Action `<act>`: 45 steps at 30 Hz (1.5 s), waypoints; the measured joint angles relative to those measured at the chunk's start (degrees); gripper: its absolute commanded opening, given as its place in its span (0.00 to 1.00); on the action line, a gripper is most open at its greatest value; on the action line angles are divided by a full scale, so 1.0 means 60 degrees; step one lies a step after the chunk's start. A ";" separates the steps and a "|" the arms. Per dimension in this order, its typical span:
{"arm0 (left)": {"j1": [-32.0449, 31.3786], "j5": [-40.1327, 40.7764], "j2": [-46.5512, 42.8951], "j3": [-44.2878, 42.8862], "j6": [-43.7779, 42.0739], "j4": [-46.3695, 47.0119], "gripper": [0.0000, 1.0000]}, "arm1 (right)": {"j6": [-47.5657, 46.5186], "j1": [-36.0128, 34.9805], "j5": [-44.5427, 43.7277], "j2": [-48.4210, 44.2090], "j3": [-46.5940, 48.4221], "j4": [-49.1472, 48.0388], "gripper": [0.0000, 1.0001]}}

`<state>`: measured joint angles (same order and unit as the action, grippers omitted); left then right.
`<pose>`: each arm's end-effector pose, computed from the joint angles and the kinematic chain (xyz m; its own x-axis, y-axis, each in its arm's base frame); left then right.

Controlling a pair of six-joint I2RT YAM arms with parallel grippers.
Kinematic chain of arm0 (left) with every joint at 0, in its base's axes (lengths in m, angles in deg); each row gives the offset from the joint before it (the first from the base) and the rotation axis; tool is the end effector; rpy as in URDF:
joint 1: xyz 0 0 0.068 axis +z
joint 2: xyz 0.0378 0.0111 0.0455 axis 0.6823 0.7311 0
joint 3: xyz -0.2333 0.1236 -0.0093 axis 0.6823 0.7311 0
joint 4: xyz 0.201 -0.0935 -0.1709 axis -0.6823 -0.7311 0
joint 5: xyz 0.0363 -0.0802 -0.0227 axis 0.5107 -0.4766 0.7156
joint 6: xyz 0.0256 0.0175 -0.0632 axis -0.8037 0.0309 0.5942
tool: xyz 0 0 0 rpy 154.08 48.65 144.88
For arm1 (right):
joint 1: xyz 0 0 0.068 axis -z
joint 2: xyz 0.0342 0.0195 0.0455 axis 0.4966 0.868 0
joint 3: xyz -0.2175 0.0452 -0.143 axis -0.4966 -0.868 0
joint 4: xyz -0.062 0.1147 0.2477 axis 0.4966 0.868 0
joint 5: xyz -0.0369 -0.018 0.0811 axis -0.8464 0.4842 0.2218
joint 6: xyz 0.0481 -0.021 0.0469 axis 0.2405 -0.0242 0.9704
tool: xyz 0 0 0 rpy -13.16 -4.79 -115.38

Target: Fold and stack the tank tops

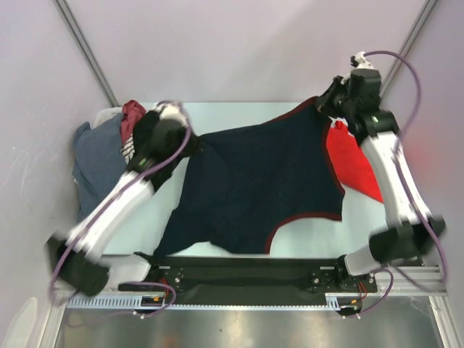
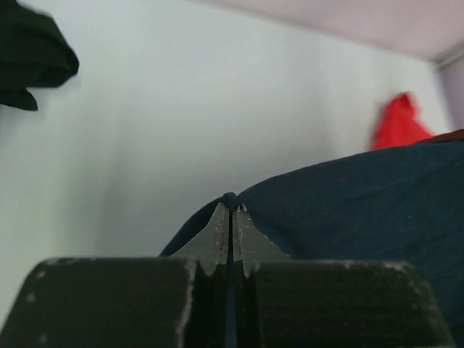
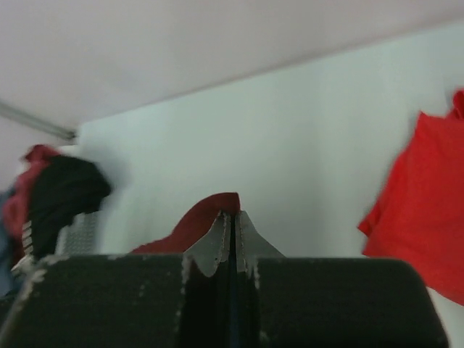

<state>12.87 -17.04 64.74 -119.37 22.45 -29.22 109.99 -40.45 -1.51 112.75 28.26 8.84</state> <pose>0.2555 -0.1315 0.3710 -0.3792 -0.3149 -0.8701 0.1106 0.9181 -0.3805 0.3254 0.0655 0.4611 -0.3507 0.3337 -0.8750 -0.1248 0.9094 0.3968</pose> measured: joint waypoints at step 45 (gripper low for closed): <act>0.0404 -0.0772 -0.3891 0.4466 0.2149 -0.2361 1.00 | 0.3636 -0.6051 -0.1122 -0.1180 -0.9919 -0.1107 0.61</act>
<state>15.30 -21.68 41.40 -92.58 35.34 -43.38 131.80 -76.76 -8.24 105.67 -31.26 2.19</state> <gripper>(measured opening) 0.996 0.620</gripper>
